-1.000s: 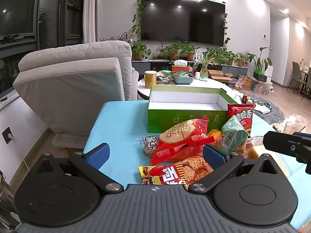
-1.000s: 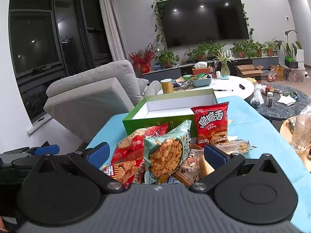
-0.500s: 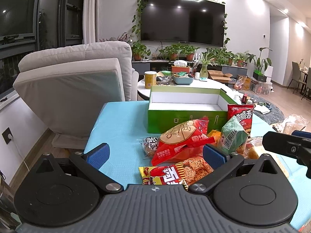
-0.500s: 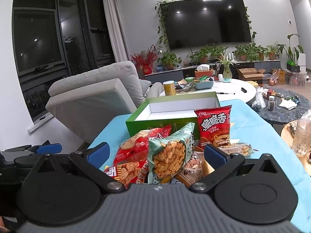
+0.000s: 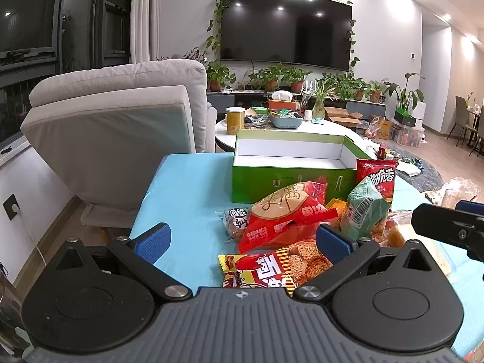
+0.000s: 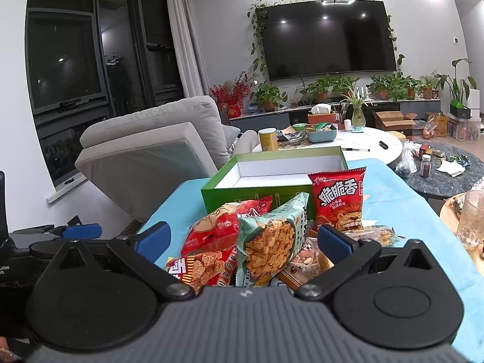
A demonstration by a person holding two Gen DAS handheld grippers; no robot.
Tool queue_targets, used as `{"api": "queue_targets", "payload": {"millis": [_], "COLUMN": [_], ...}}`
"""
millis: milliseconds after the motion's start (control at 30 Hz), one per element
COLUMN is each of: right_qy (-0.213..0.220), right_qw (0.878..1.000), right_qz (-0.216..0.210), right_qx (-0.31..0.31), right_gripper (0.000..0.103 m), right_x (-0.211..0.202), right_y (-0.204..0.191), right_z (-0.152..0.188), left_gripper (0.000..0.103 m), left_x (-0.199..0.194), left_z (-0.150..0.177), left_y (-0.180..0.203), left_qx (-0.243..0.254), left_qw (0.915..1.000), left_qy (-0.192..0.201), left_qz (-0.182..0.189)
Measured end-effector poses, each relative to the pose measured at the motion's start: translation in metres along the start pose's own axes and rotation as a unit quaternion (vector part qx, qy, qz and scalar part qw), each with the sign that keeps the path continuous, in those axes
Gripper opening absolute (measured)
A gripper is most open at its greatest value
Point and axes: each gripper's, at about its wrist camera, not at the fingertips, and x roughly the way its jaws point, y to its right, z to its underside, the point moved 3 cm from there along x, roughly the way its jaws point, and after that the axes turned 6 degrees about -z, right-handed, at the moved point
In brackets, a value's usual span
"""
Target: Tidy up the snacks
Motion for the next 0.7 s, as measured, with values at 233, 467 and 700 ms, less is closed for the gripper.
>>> {"api": "queue_targets", "payload": {"millis": [233, 467, 700], "right_qy": [0.031, -0.028, -0.084], "right_qw": [0.999, 0.996, 0.994], "right_qz": [-0.027, -0.082, -0.067], "right_qx": [-0.021, -0.03, -0.027], "right_gripper": [0.065, 0.065, 0.065], "right_x": [-0.003, 0.019, 0.048], "right_y": [-0.009, -0.023, -0.028], "right_z": [-0.001, 0.006, 0.019], "left_gripper": [0.103, 0.101, 0.096], "left_x": [0.006, 0.02, 0.036], "left_z": [0.008, 0.021, 0.033], "left_y": [-0.019, -0.031, -0.036], "left_qx": [-0.011, -0.008, -0.024], "left_qw": [0.9998, 0.9993, 0.997], "left_qy": [-0.01, -0.036, -0.067], "left_qz": [-0.016, -0.007, 0.03]}}
